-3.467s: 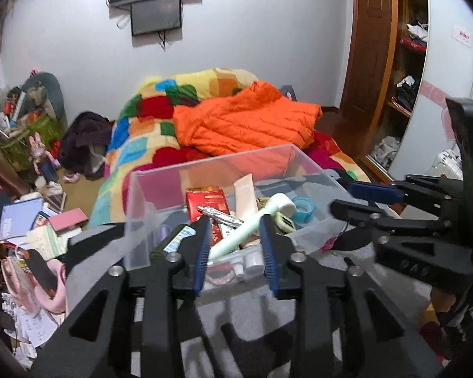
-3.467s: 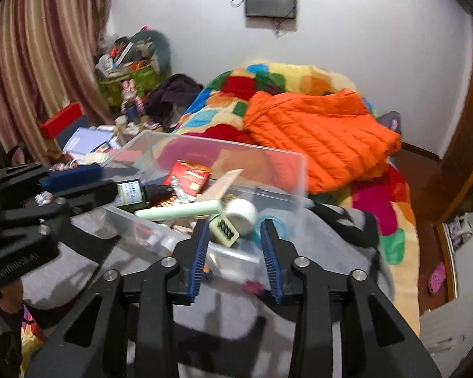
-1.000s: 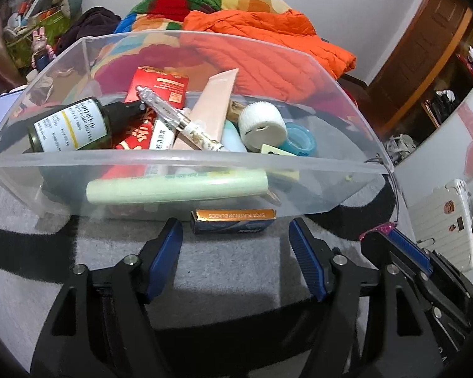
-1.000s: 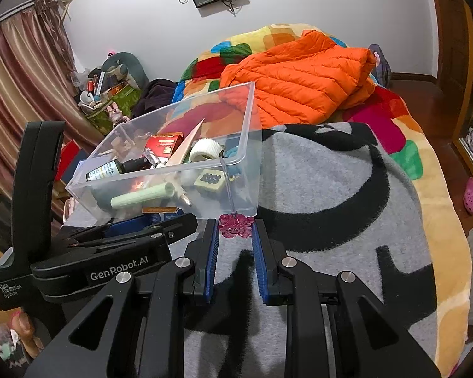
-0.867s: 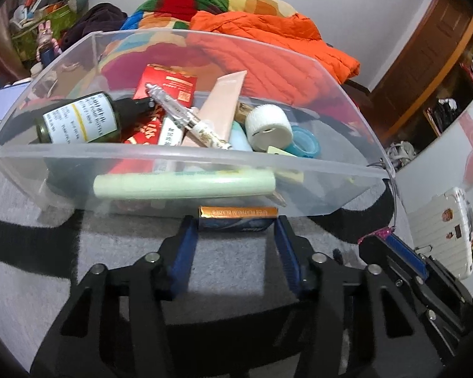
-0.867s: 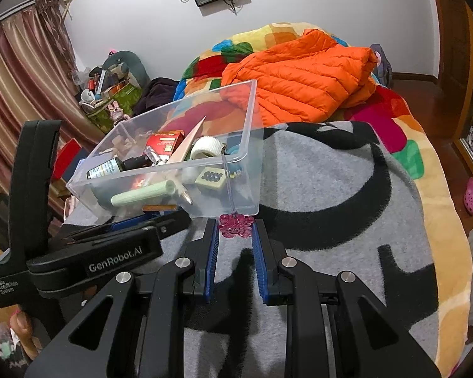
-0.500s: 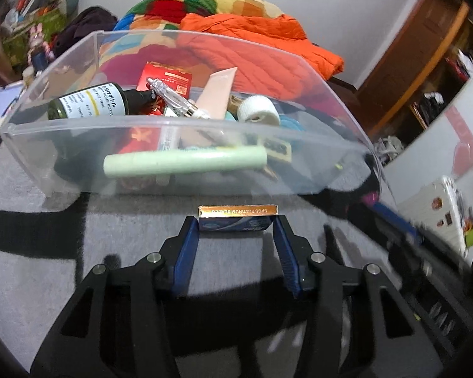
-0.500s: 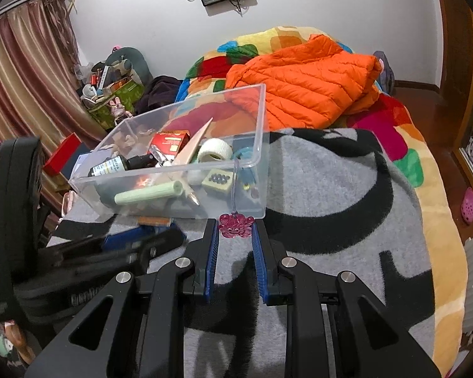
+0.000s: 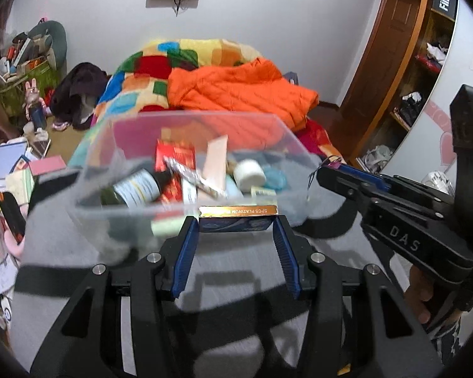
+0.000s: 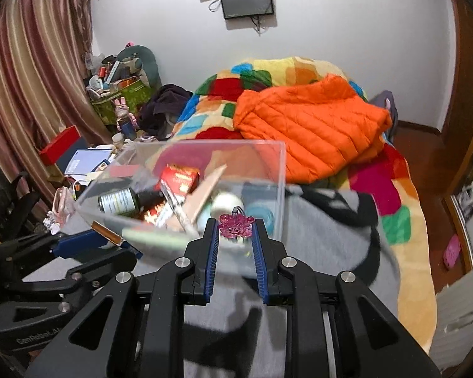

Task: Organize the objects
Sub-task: 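Drop the blue box and pink charm into the clear box, opening both grippers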

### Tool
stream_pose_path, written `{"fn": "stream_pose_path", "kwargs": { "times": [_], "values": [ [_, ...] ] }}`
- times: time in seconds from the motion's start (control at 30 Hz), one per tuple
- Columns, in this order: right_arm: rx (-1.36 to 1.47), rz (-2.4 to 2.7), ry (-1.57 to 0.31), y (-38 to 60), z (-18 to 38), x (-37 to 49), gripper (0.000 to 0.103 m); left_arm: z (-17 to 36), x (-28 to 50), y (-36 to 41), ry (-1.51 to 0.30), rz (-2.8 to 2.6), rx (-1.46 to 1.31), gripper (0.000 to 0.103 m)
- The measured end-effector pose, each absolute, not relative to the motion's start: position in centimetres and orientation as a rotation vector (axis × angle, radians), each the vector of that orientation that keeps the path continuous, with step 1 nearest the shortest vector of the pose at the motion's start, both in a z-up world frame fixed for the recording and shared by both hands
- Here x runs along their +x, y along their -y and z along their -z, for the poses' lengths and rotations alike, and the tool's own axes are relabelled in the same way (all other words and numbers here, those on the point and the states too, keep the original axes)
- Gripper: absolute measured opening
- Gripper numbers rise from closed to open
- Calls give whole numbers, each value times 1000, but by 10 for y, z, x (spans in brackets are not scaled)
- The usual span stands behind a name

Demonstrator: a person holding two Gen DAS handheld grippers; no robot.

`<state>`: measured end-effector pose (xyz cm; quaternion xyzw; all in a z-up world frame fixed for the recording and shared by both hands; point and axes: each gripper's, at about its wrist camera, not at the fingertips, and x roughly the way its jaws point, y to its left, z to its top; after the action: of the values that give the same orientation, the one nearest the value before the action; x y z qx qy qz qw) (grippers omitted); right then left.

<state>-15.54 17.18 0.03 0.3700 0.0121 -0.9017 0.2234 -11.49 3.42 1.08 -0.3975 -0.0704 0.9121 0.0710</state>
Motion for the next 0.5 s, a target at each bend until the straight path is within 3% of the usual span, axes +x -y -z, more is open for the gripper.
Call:
{"fn": "stream_pose_path", "kwargs": {
  "times": [0.5],
  "values": [
    [1200, 2341, -86, -140, 30, -202, 20, 5, -168, -6, 243, -2659, -1319, 49]
  ]
}}
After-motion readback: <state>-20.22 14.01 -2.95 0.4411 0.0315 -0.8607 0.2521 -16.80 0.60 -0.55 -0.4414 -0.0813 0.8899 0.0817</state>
